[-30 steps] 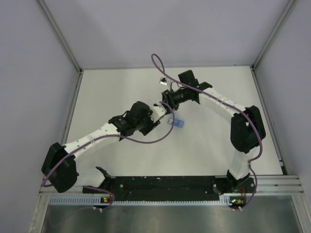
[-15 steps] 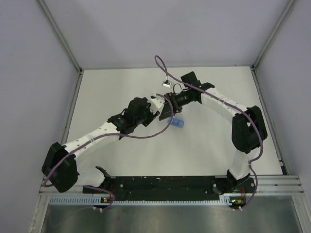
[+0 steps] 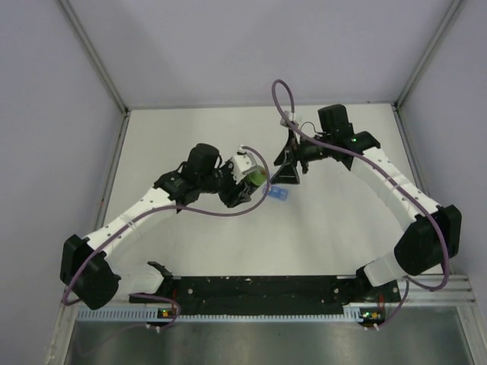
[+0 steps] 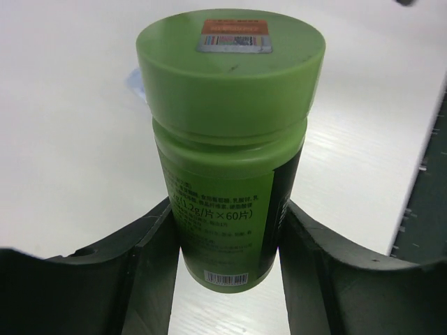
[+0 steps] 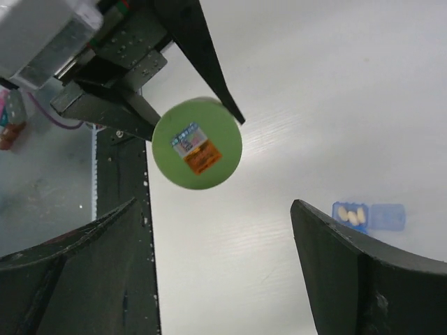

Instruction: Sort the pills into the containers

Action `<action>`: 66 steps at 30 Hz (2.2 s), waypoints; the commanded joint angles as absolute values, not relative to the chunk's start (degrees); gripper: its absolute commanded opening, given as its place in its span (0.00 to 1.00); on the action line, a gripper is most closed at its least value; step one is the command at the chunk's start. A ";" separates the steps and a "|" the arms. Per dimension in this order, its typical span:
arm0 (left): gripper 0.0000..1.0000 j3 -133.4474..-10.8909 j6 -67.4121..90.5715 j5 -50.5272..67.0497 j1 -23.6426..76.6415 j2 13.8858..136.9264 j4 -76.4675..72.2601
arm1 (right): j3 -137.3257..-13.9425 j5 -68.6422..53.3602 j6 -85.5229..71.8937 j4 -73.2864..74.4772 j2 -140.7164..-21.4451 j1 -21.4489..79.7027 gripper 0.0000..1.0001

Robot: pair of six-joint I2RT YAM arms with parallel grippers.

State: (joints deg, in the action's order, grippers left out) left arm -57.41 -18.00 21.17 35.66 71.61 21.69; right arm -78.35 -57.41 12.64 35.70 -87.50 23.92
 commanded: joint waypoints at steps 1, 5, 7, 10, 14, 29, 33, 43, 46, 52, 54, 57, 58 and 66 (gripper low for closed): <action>0.00 -62.31 -19.68 42.70 35.25 70.84 29.17 | -77.78 -59.33 24.07 35.16 -79.82 25.40 0.87; 0.00 -63.63 -20.65 46.49 34.72 71.63 31.29 | -78.40 -57.75 27.33 36.56 -77.44 29.43 0.88; 0.00 -64.16 -20.74 47.81 34.72 72.07 32.08 | -79.10 -56.87 28.91 38.22 -77.34 31.54 0.88; 0.00 -65.12 -21.00 49.04 34.72 72.77 32.96 | -79.72 -56.52 30.93 40.77 -77.78 33.92 0.88; 0.00 -65.21 -21.44 50.71 34.63 72.95 33.49 | -79.37 -55.28 32.43 41.40 -78.05 35.42 0.87; 0.00 -63.64 -20.48 47.56 34.63 72.16 30.33 | -80.51 -56.78 29.63 41.93 -82.26 35.68 0.29; 0.00 -61.44 -19.43 43.69 34.63 70.76 26.99 | -80.77 -56.51 24.18 40.26 -83.93 35.68 0.19; 0.00 -56.34 -15.30 22.44 34.72 66.62 16.35 | -83.67 -55.29 6.44 32.88 -92.89 32.18 0.10; 0.00 -55.55 -14.42 15.23 34.89 66.97 14.42 | -85.86 -54.41 1.25 31.99 -97.28 30.42 0.09; 0.00 -54.58 -14.06 1.25 36.29 68.90 11.26 | -88.50 -53.88 -6.67 30.67 -104.58 29.27 0.08; 0.00 -54.06 -14.85 -3.67 37.09 69.34 10.02 | -89.03 -53.96 -8.87 30.41 -106.34 29.18 0.10; 0.00 -53.79 -16.26 -8.25 38.32 70.40 8.97 | -89.56 -53.96 -12.12 30.06 -108.45 29.27 0.16; 0.00 -53.79 -16.69 -9.57 38.76 70.75 8.70 | -89.73 -53.88 -12.91 29.80 -108.72 29.18 0.20; 0.00 -53.79 -17.05 -11.60 39.29 72.07 8.00 | -89.47 -58.53 -14.94 27.51 -107.32 29.09 0.57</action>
State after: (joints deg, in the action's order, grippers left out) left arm -52.66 -17.06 -5.37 39.92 72.93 18.46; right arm -88.31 -56.75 -13.43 26.20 -108.44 29.43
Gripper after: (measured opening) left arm 0.570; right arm 0.505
